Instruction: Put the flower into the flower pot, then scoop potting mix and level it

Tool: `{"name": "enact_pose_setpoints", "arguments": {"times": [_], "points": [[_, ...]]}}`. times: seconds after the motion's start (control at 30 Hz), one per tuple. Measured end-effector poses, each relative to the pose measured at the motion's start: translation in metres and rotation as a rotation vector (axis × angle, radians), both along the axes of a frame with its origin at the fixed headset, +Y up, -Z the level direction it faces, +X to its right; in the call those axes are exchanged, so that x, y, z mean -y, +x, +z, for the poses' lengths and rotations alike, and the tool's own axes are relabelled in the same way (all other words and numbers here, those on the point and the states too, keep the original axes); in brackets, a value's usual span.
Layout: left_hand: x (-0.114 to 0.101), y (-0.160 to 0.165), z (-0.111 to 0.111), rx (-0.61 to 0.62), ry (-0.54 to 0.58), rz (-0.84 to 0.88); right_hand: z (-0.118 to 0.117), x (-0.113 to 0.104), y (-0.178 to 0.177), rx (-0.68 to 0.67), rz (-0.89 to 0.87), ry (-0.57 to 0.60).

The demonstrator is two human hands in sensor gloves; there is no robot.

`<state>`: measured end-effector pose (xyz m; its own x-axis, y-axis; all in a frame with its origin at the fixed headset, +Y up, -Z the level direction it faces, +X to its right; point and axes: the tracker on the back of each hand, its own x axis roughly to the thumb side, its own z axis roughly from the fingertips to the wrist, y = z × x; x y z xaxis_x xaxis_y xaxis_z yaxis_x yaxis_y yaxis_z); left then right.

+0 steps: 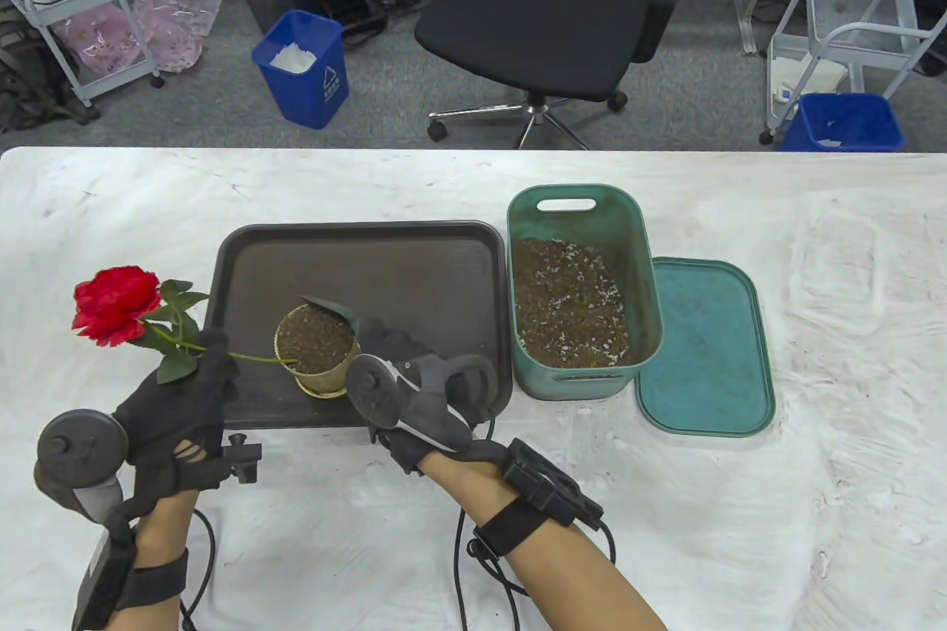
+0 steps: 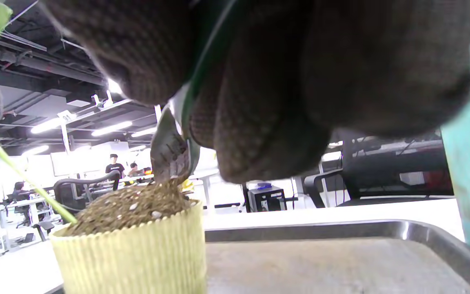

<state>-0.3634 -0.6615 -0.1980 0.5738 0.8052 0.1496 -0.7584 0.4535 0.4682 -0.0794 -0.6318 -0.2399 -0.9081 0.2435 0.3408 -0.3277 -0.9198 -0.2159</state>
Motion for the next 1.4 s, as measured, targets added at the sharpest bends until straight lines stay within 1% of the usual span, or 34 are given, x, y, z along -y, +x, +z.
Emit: {"name": "enact_pose_setpoints", "arguments": {"times": [0.13,0.3,0.43,0.5,0.57,0.63,0.7,0.77,0.83,0.87,0.93,1.0,1.13,1.33,1.4], "points": [[0.000,0.000,0.000,0.001,0.000,0.001,-0.002,-0.008,0.013,0.029,-0.037,-0.021],[0.000,0.001,0.000,0.002,0.001,-0.002,-0.005,-0.037,0.052,0.103,-0.073,-0.009],[0.000,0.000,0.000,-0.001,0.001,-0.004,-0.014,-0.064,0.097,0.229,-0.102,-0.008],[0.000,0.000,0.001,-0.003,0.000,-0.003,-0.023,-0.075,0.125,0.324,-0.102,-0.010],[0.000,0.000,0.001,-0.003,0.000,-0.004,-0.033,-0.081,0.148,0.402,-0.126,-0.034],[0.000,0.001,0.001,-0.003,0.002,-0.009,-0.045,-0.083,0.168,0.477,-0.117,-0.088],[0.000,0.001,0.001,-0.004,0.004,-0.016,-0.060,-0.079,0.185,0.538,-0.087,-0.139],[0.000,0.000,0.001,-0.005,0.005,-0.021,-0.076,-0.070,0.197,0.587,-0.025,-0.246],[0.000,0.000,0.001,-0.008,0.004,-0.021,-0.096,-0.056,0.209,0.643,0.045,-0.419],[0.000,0.000,0.001,-0.009,0.004,-0.020,-0.101,-0.051,0.212,0.653,0.062,-0.470],[0.000,0.000,0.001,-0.012,0.003,-0.022,-0.115,-0.032,0.221,0.689,0.102,-0.632],[0.000,-0.001,0.001,-0.014,0.001,-0.021,-0.121,-0.021,0.224,0.705,0.159,-0.708],[0.000,-0.002,0.000,-0.020,-0.002,-0.023,-0.125,-0.007,0.226,0.708,0.207,-0.742],[0.000,-0.002,0.000,-0.025,-0.005,-0.018,-0.129,0.003,0.228,0.638,0.056,-0.831],[-0.001,-0.002,0.000,-0.024,-0.005,-0.020,-0.130,0.008,0.229,0.600,-0.021,-0.884]]}}
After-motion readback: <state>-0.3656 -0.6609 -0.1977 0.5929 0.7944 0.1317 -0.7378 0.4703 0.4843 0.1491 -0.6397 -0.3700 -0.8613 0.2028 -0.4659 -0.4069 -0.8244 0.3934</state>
